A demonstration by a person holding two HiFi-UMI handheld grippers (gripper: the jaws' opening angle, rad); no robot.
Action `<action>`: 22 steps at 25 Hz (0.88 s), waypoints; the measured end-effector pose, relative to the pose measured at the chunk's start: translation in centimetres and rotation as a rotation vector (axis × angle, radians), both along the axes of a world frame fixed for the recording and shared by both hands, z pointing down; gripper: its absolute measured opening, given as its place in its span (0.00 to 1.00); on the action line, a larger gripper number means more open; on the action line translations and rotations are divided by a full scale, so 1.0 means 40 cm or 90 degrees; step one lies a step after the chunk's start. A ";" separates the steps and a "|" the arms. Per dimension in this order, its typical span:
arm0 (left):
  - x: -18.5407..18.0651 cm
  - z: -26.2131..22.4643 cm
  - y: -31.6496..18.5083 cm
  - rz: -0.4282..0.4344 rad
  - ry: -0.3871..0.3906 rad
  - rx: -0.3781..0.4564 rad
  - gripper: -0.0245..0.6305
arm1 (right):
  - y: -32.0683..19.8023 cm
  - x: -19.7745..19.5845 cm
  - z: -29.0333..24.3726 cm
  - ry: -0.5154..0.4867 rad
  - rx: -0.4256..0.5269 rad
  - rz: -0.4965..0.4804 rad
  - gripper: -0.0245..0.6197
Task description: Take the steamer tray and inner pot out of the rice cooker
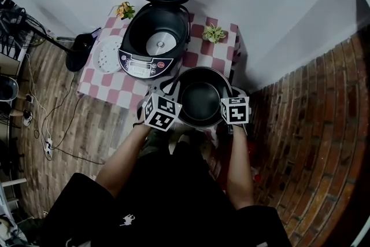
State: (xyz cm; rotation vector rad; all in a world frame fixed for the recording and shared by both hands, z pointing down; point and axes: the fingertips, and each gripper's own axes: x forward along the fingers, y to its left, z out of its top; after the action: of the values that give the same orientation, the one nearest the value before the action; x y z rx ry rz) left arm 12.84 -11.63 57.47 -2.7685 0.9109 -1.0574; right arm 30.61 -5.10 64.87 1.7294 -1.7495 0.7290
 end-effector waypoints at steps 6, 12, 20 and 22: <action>0.002 -0.006 -0.009 -0.012 0.021 0.001 0.05 | -0.005 0.009 0.013 -0.013 -0.015 -0.005 0.05; -0.020 -0.017 -0.001 -0.021 0.030 0.004 0.04 | -0.004 0.012 0.020 0.007 -0.023 -0.022 0.06; -0.085 -0.056 0.030 -0.033 0.066 -0.022 0.04 | -0.012 0.026 -0.079 0.032 0.031 -0.020 0.20; -0.110 -0.067 0.028 -0.033 0.071 -0.016 0.04 | -0.012 0.022 -0.123 0.035 0.057 -0.014 0.20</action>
State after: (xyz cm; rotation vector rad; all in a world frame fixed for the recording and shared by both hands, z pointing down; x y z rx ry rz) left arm 8.46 -10.50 54.79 -2.8640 0.9937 -0.9353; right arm 31.48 -5.60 59.95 1.7701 -1.7848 0.5955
